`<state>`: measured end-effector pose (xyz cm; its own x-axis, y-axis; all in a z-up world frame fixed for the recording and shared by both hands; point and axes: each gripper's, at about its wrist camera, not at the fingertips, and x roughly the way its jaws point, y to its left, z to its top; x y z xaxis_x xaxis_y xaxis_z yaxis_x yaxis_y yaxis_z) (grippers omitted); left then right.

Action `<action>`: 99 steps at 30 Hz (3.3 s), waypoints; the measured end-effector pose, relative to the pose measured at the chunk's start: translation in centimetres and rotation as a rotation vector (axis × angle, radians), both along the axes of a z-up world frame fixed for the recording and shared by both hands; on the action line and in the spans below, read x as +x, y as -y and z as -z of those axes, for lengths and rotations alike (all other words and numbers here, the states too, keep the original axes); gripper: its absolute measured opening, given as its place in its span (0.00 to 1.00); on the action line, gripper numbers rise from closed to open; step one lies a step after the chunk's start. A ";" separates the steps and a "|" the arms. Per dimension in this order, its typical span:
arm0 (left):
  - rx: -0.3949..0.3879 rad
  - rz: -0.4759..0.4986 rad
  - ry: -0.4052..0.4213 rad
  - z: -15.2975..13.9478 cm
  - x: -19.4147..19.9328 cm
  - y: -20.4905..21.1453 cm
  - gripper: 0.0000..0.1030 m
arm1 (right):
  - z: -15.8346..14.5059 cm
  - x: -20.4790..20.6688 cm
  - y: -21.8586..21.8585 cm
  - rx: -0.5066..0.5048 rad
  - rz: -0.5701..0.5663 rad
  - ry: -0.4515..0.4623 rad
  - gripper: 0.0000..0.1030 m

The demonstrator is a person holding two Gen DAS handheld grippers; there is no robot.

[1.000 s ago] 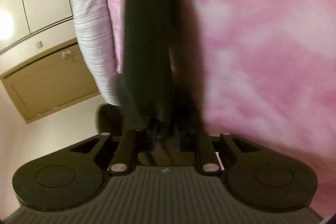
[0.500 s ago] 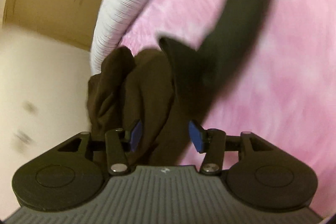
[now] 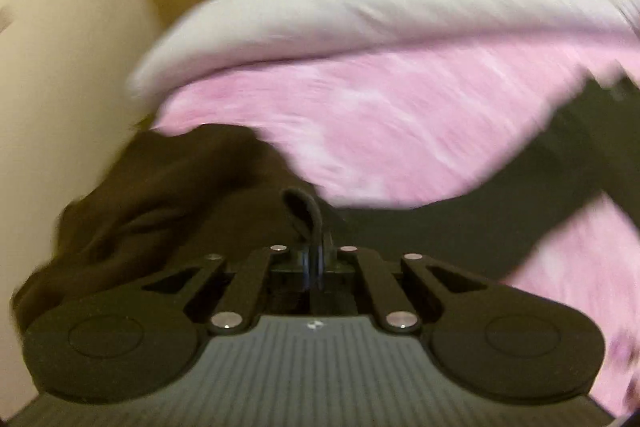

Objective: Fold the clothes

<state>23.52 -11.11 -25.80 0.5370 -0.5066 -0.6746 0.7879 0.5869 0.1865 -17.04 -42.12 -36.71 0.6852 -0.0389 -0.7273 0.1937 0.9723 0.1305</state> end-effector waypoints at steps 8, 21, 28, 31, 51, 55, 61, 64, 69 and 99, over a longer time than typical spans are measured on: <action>-0.019 -0.176 -0.121 3.8 3.7 -1.3 0.14 | 0.3 1.9 -2.4 0.020 -0.049 0.010 0.51; 0.303 0.213 0.433 5.6 -5.5 -5.5 0.32 | 0.6 2.1 -5.9 -0.003 -0.141 0.014 0.52; 0.794 0.654 0.867 16.2 -10.0 -4.4 0.29 | 0.5 1.9 -6.0 0.009 -0.120 0.011 0.53; 0.826 0.634 0.886 16.6 -8.9 -3.9 0.10 | 0.5 1.7 -5.5 0.011 -0.094 0.008 0.53; 0.799 0.398 0.621 13.7 -7.9 -6.3 0.11 | 0.1 1.3 -6.0 0.078 -0.122 0.008 0.54; 0.666 0.317 0.500 11.5 -8.7 -7.0 0.13 | 0.6 -0.5 -6.2 0.083 -0.109 0.011 0.55; 0.360 0.264 0.241 7.9 -14.9 -6.4 0.21 | 0.1 -6.4 -6.2 0.096 -0.061 -0.003 0.55; 0.224 0.312 0.109 6.7 -20.0 -5.6 0.22 | -0.4 -11.5 -5.9 0.057 -0.006 -0.019 0.55; 0.015 0.449 -0.086 5.2 -29.8 -3.4 0.27 | -0.8 -22.4 -4.0 0.006 0.187 -0.074 0.55; -0.096 0.201 -0.113 3.9 -41.0 -1.7 0.93 | -8.0 -40.4 -5.8 -0.072 0.674 0.033 0.79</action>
